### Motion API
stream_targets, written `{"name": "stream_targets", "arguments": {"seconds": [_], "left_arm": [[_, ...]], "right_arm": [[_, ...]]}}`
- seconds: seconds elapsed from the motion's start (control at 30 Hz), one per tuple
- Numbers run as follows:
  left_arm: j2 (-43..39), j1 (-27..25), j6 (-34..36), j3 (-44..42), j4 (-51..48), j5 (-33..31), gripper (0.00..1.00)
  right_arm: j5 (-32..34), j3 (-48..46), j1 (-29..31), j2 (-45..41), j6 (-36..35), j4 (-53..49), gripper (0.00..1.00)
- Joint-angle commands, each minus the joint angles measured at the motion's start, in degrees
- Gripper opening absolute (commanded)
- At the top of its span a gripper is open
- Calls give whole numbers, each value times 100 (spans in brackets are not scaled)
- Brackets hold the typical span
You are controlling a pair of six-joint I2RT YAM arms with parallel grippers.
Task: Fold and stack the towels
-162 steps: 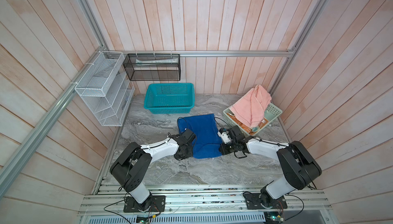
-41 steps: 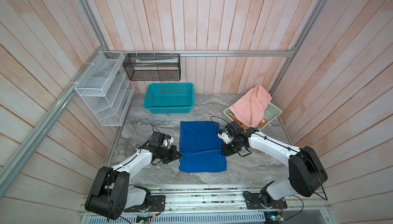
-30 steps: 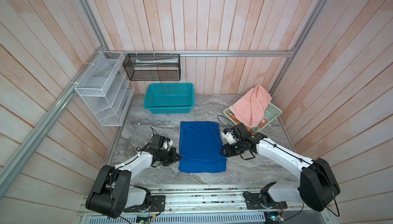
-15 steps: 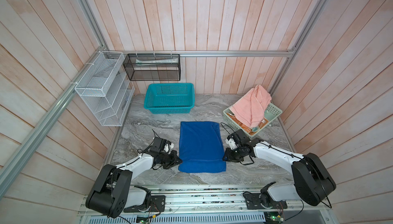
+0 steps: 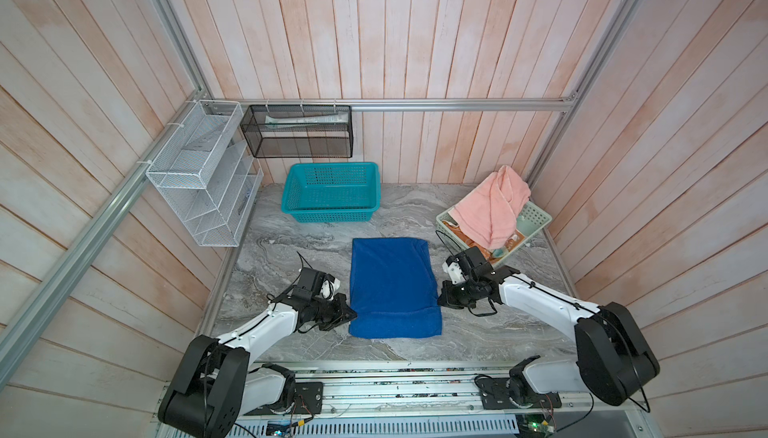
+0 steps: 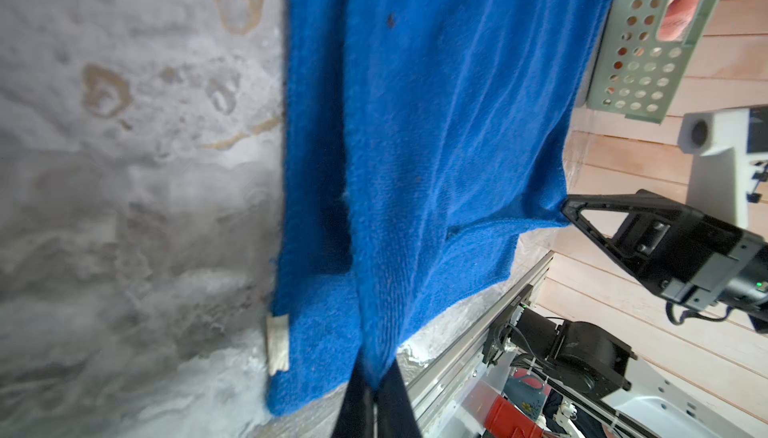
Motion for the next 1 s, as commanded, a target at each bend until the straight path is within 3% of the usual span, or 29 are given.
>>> {"name": "stream_targets", "arguments": {"seconds": [0.0, 0.13, 0.27, 0.4, 0.57, 0.63, 0.73, 0.83, 0.97], "left_arm": [[-356, -11, 180, 374, -663, -169, 0], [-791, -11, 117, 433, -1216, -247, 0], [-1045, -15, -105, 102, -1328, -141, 0], [-1051, -43, -440, -465, -926, 68, 0], [-699, -194, -541, -658, -587, 80, 0], [-587, -265, -550, -646, -607, 49, 12], [-662, -290, -458, -439, -987, -122, 36], [-938, -284, -329, -50, -1513, -460, 42], [-1005, -287, -129, 404, -1821, -896, 43]], "right_arm": [[23, 305, -20, -562, 61, -713, 0], [-62, 75, 35, -1268, 463, -1016, 0], [-368, -760, 178, -1711, 1016, -605, 0], [-664, -1599, 267, -1667, 1324, 159, 0], [-652, -1768, 271, -1307, 1190, 426, 0], [-629, -1711, 282, -1252, 1126, 326, 0], [-490, -1527, 282, -1386, 1026, 16, 22], [20, -1117, 248, -1493, 837, -484, 35], [477, -633, 78, -1354, 474, -590, 37]]}}
